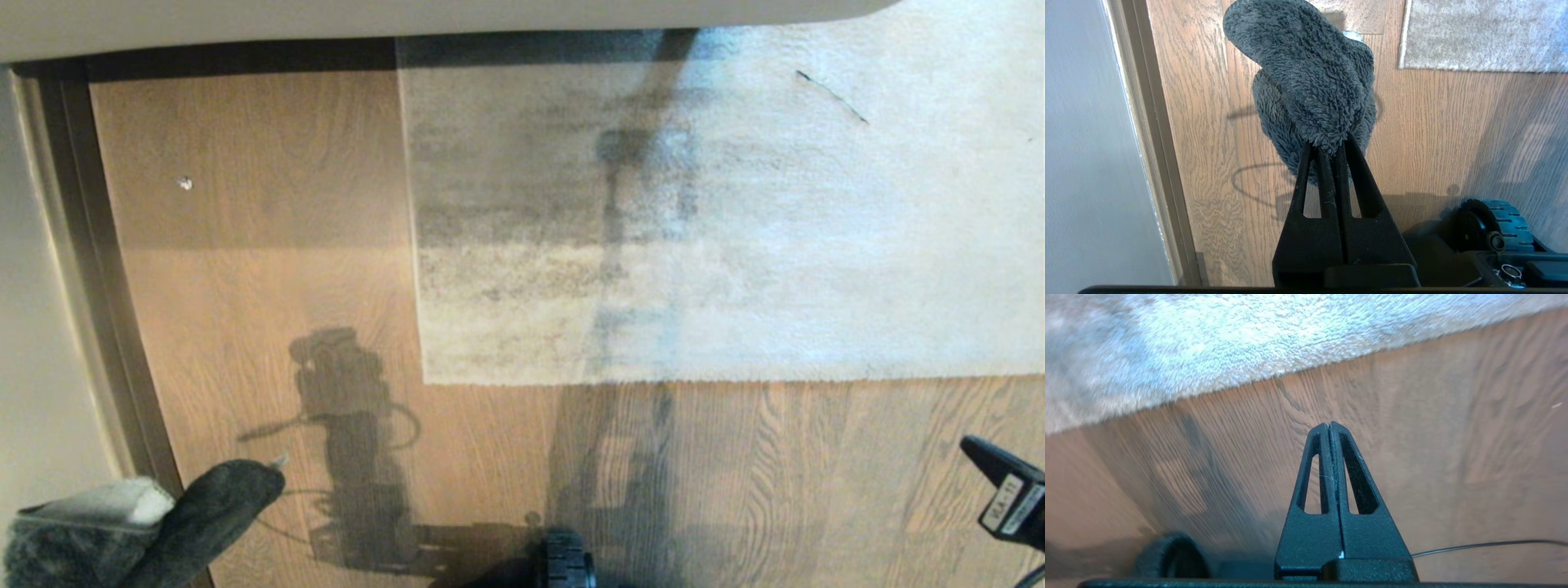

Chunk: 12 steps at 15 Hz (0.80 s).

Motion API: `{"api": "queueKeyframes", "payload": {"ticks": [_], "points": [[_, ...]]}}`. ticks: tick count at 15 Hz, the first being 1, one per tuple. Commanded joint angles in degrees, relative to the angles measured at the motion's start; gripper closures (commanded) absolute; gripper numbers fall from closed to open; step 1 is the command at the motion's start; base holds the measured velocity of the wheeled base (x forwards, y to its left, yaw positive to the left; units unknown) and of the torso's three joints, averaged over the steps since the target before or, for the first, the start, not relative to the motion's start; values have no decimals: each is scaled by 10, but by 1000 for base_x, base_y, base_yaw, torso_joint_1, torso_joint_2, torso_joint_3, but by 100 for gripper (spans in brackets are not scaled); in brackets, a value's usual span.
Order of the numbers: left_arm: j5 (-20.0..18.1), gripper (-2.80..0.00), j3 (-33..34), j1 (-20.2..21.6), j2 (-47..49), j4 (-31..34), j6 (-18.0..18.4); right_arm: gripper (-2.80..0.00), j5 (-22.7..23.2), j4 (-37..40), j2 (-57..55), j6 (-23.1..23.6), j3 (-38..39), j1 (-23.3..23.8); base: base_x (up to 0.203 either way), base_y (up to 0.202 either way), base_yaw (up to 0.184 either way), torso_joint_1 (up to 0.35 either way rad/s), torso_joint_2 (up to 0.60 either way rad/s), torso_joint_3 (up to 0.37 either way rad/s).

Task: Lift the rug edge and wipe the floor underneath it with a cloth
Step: Put down the rag

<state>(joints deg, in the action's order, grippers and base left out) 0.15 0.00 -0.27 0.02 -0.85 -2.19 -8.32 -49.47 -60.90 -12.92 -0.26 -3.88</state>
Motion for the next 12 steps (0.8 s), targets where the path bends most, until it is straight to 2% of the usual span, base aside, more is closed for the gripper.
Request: {"api": "queueKeyframes", "payload": {"ticks": [1, 8, 12], "points": [[0, 0, 0, 0, 0, 0, -1, 0, 6, 52, 110, 15, 2, 14, 0, 0, 0, 0, 0, 0], [0, 0, 0, 0, 0, 0, 0, 0, 24, 347, 374, 87, 3, 42, 0, 0, 0, 0, 0, 0], [0, 0, 0, -1, 0, 0, -1, 0, 54, 472, 514, 120, 2, 44, 0, 0, 0, 0, 0, 0]]}}
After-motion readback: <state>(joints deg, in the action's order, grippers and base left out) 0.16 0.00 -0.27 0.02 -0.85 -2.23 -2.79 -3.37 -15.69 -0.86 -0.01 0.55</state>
